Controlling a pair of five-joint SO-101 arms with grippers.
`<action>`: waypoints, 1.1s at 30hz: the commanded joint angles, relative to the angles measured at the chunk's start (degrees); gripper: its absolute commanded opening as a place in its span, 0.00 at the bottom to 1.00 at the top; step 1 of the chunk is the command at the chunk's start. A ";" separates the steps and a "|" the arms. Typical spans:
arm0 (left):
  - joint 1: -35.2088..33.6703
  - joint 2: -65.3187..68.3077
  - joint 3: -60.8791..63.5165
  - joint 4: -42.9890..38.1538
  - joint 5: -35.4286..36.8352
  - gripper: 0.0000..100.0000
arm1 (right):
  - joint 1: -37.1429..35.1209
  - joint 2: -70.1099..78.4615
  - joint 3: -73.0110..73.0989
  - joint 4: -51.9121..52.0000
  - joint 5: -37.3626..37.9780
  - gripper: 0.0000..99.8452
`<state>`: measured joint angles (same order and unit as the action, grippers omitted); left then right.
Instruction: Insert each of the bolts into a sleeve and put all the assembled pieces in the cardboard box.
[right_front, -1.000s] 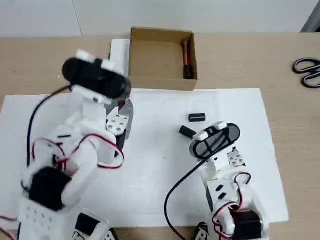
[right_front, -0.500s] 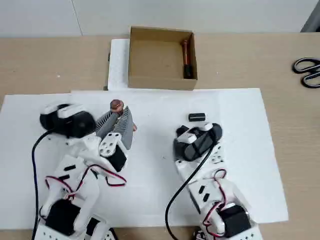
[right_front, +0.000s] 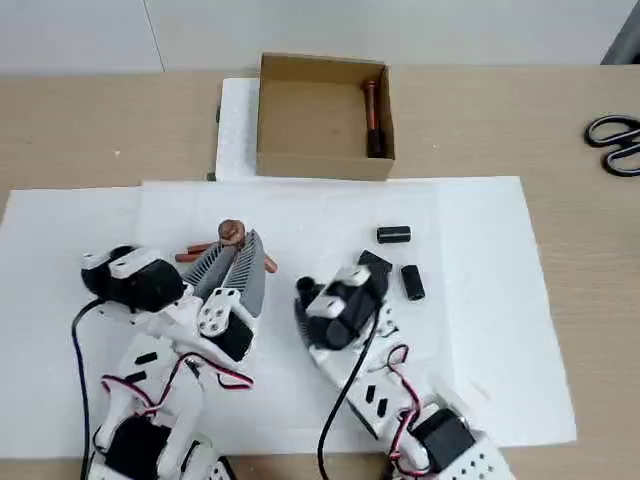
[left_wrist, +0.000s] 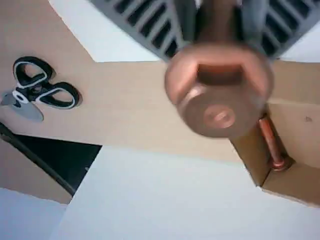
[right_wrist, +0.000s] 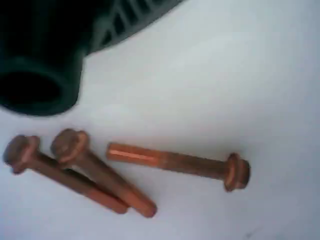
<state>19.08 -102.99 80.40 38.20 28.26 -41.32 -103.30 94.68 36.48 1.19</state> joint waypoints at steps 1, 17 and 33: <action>0.26 -0.97 -0.22 -2.20 0.44 0.01 | -1.19 -0.66 0.18 -3.56 2.11 0.00; 10.20 -0.88 -0.40 3.87 0.26 0.01 | -0.92 -0.57 1.41 -3.65 3.34 0.00; 10.11 -0.62 -7.16 12.13 -2.20 0.01 | -1.10 -0.66 1.67 -0.84 4.57 0.00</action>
<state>29.19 -103.16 76.35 50.33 26.59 -42.20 -103.30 95.56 35.34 5.14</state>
